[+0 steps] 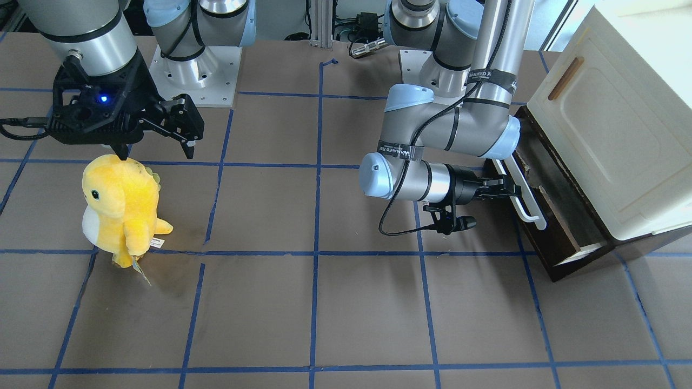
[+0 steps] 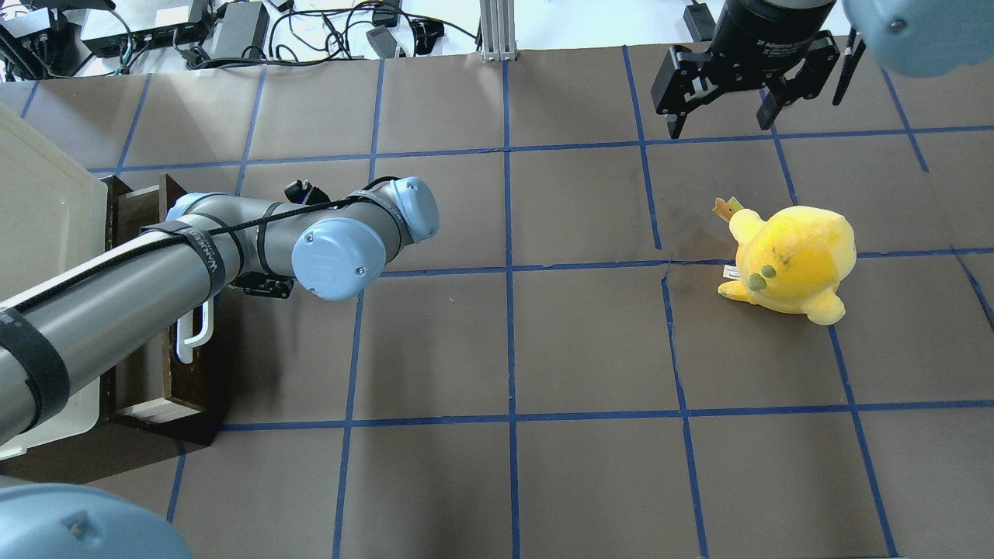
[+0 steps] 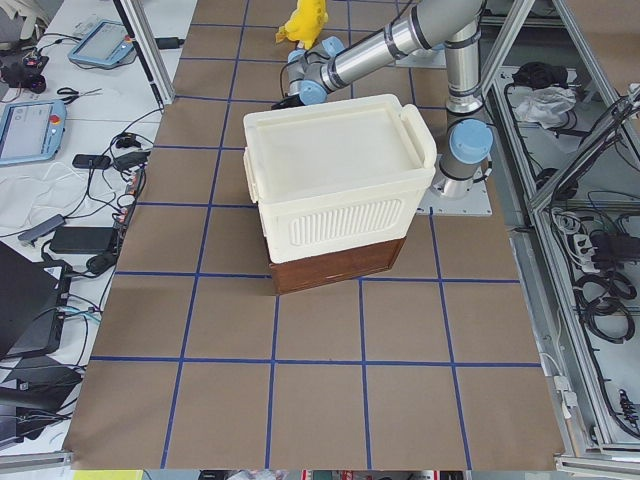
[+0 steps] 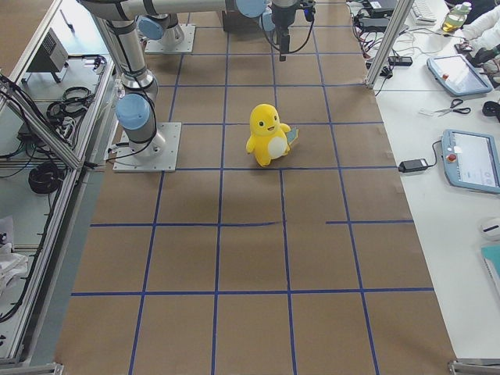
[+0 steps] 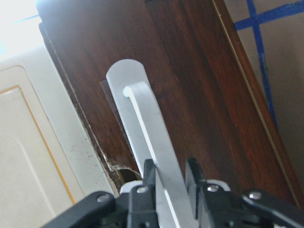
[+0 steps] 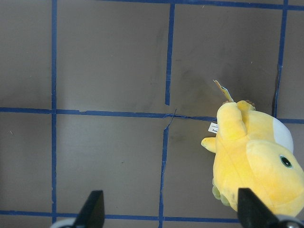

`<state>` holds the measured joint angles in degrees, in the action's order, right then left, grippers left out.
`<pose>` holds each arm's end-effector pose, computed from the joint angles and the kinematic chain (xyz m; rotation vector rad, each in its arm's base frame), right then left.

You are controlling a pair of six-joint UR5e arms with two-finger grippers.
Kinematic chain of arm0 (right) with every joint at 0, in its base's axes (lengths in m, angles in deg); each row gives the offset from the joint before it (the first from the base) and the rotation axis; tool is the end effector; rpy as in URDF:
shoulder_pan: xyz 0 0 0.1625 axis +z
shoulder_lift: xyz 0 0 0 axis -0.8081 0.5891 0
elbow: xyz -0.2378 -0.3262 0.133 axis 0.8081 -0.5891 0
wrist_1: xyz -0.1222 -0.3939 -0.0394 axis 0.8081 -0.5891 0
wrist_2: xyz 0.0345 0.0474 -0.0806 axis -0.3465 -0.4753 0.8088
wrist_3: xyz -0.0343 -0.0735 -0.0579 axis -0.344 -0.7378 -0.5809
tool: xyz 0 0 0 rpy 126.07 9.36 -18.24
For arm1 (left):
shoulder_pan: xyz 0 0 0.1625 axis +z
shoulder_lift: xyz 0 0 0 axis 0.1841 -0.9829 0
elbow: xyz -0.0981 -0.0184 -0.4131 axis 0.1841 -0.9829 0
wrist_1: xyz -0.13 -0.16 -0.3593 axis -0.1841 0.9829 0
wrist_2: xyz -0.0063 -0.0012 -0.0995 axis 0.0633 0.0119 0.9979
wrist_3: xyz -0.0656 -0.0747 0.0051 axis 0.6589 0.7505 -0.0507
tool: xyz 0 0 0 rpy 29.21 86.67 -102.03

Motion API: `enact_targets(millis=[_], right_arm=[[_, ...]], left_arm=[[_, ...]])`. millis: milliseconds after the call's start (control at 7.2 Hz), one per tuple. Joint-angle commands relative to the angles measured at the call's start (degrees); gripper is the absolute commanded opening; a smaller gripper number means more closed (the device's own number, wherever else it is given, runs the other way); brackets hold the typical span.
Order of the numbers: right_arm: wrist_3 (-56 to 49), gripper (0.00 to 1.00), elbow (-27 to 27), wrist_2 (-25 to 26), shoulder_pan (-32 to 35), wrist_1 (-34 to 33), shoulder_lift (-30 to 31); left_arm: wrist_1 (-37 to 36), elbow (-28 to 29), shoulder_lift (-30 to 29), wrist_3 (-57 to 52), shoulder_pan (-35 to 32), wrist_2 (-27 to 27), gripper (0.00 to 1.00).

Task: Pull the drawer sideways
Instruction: 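Keep pulling the drawer open along its track with the left gripper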

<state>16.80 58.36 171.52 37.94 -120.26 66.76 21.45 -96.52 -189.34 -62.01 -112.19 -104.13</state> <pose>0.1495 -0.5285 0.5090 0.0837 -3.1306 0.0721 -0.1453 -0.4979 0.2086 0.2442 1.8762 0.2881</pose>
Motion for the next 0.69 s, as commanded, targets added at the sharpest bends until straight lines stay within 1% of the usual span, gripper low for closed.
enact_targets(millis=[0,556], right_arm=[[0.0,1.0,0.0,0.0,0.0,0.0,0.0],[0.0,1.0,0.0,0.0,0.0,0.0,0.0]], left_arm=[[0.07,0.49,-0.03,0.0,-0.2,0.25,0.33],[-0.02,0.58,-0.2,0.0,-0.46,0.25,0.34]])
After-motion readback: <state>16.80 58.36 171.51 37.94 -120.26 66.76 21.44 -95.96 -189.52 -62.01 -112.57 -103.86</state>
